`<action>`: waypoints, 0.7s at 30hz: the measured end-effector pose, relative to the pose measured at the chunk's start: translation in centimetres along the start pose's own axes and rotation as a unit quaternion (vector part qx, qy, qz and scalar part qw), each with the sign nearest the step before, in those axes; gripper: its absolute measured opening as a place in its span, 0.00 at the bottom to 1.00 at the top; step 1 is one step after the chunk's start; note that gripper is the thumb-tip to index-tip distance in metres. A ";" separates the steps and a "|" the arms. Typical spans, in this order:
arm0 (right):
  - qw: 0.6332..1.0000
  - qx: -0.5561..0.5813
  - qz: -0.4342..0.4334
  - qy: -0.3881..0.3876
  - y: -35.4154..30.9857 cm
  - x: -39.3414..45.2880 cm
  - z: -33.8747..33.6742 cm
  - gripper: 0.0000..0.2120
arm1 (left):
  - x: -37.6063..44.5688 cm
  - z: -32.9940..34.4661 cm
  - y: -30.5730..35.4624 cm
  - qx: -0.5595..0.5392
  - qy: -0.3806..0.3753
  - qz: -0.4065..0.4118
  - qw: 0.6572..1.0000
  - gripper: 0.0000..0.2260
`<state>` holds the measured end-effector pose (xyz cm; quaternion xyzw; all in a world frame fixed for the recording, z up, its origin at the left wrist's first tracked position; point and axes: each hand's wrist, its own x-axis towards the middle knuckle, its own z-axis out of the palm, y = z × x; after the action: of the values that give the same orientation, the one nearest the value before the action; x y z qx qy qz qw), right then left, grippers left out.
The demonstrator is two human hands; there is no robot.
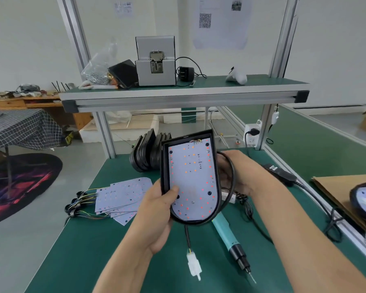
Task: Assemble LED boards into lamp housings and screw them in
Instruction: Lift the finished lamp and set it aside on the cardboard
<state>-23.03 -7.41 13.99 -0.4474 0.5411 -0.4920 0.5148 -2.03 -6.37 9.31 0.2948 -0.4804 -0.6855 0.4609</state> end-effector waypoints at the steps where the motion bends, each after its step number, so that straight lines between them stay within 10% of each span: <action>1: 0.998 0.053 0.016 0.020 0.8 0.0 -0.2 0.14 | 0.6 0.7 -0.3 -0.006 0.031 0.012 0.999 0.15; 6: 0.945 0.310 0.066 0.075 3.8 -2.6 -2.5 0.16 | 3.4 3.7 -1.5 0.074 0.115 0.071 0.988 0.17; 8: 0.948 0.295 0.035 0.114 5.0 -4.5 -4.1 0.25 | 4.3 4.5 -2.0 0.094 0.121 0.072 0.986 0.15; 11: 0.972 0.181 -0.038 0.148 6.3 -7.9 -3.8 0.14 | 5.5 6.7 -3.1 0.127 0.106 0.062 0.984 0.14; 21: 0.850 0.166 -0.158 0.474 9.9 -16.1 -12.1 0.14 | 7.8 22.6 -6.8 0.268 -0.270 -0.014 0.925 0.11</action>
<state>-33.73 10.59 5.84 -0.1477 0.5515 -0.8016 0.1775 -26.70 -4.00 11.55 0.2182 -0.7483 -0.5909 0.2079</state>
